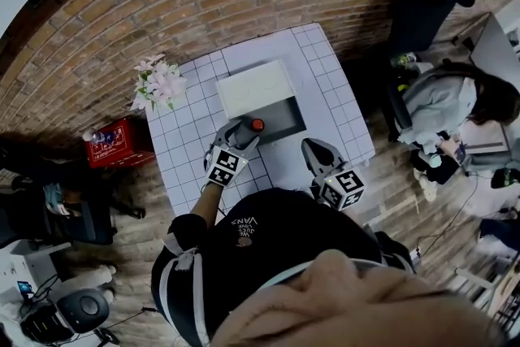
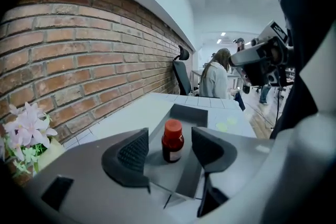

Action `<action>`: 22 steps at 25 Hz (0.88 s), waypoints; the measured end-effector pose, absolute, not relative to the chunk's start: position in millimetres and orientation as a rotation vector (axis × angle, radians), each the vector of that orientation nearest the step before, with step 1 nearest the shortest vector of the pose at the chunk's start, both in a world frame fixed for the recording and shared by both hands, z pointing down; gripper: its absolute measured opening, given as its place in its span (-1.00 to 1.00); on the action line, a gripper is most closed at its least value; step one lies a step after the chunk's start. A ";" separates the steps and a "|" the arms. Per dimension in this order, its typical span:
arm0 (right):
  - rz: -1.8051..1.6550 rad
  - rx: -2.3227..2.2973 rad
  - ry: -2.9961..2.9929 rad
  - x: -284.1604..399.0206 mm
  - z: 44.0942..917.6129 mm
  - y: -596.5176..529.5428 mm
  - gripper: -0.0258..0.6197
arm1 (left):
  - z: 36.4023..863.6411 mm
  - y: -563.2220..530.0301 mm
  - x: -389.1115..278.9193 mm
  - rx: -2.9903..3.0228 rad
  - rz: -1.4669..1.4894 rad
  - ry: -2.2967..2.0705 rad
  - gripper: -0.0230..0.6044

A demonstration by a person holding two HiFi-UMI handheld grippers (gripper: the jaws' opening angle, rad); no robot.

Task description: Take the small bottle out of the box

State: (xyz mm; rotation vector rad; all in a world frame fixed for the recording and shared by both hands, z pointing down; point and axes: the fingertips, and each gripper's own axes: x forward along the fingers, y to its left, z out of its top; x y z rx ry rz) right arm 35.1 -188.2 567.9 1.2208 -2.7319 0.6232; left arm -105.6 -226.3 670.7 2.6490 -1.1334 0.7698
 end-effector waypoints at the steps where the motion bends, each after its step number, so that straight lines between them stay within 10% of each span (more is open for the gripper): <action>1: 0.627 1.230 -2.726 36.9 568.7 -187.8 -0.92 | 675.8 -228.0 -104.7 2.645 0.789 -1.127 -0.13; 22: 0.678 1.377 -2.637 73.1 579.7 -184.9 -0.92 | 734.2 -252.1 -73.1 2.515 1.156 -0.945 -0.11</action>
